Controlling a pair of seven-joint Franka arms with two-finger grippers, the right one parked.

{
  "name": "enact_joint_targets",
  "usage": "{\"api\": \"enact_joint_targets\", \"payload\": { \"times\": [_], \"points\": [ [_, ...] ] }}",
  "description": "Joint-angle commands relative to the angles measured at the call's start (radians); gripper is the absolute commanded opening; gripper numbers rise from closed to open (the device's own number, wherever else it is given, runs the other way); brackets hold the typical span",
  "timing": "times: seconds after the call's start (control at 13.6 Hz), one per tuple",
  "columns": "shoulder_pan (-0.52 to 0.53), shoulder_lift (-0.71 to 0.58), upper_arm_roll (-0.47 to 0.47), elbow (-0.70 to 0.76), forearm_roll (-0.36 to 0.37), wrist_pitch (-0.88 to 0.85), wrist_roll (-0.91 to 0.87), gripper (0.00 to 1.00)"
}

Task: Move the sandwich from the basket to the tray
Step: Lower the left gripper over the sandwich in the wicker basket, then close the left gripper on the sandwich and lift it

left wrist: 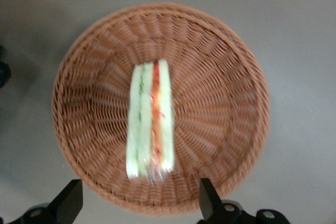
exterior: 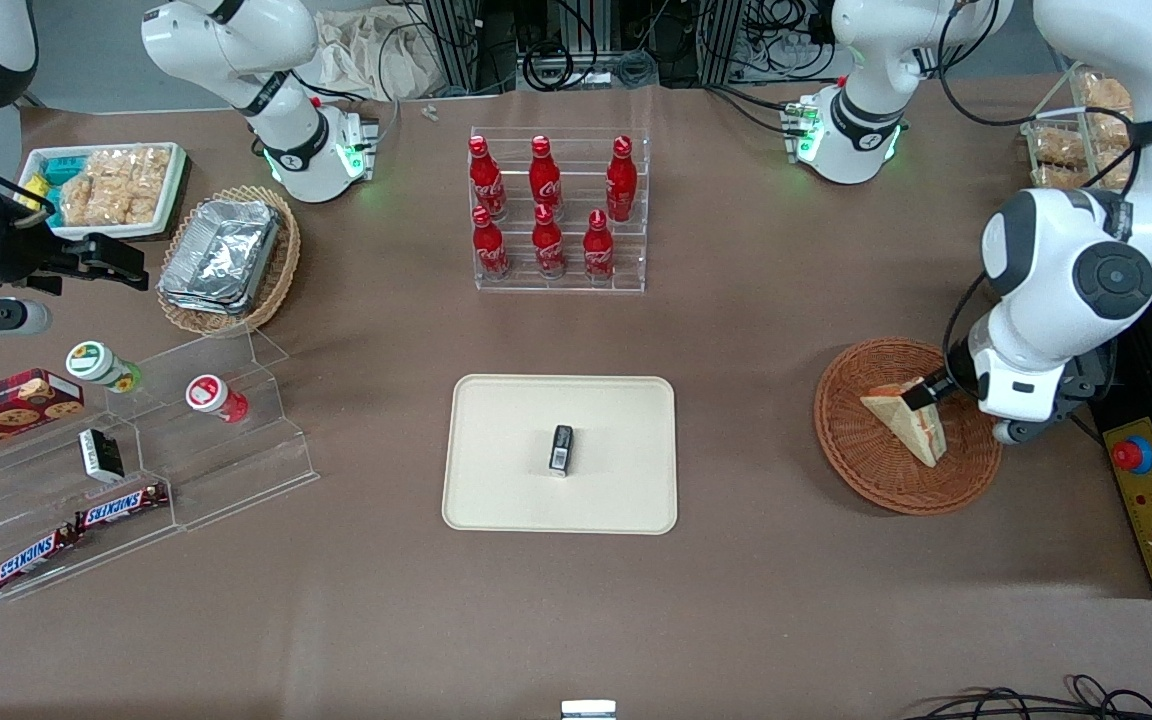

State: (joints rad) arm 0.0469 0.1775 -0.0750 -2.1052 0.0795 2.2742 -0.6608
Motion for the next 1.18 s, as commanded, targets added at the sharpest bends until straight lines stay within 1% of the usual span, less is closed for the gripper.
{"api": "enact_joint_targets", "payload": {
  "times": [0.0, 0.22, 0.44, 0.66, 0.74, 0.81, 0.89, 0.96, 1.11],
  "points": [
    [0.001, 0.02, 0.021, -0.081, 0.028, 0.128, -0.074, 1.0],
    [-0.002, 0.057, 0.023, -0.078, 0.028, 0.16, -0.155, 1.0],
    [-0.009, 0.079, 0.021, -0.078, 0.028, 0.188, -0.189, 1.0],
    [-0.012, 0.134, 0.021, -0.079, 0.028, 0.234, -0.229, 1.0],
    [-0.01, 0.137, 0.021, -0.076, 0.026, 0.234, -0.23, 0.92],
    [-0.01, 0.142, 0.021, -0.075, 0.026, 0.234, -0.243, 0.63],
    [-0.013, 0.148, 0.021, -0.059, 0.026, 0.232, -0.268, 0.25],
    [-0.016, 0.16, 0.02, -0.038, 0.026, 0.232, -0.298, 0.0],
    [-0.016, 0.16, 0.018, -0.029, 0.029, 0.232, -0.333, 0.0]
  ]
}}
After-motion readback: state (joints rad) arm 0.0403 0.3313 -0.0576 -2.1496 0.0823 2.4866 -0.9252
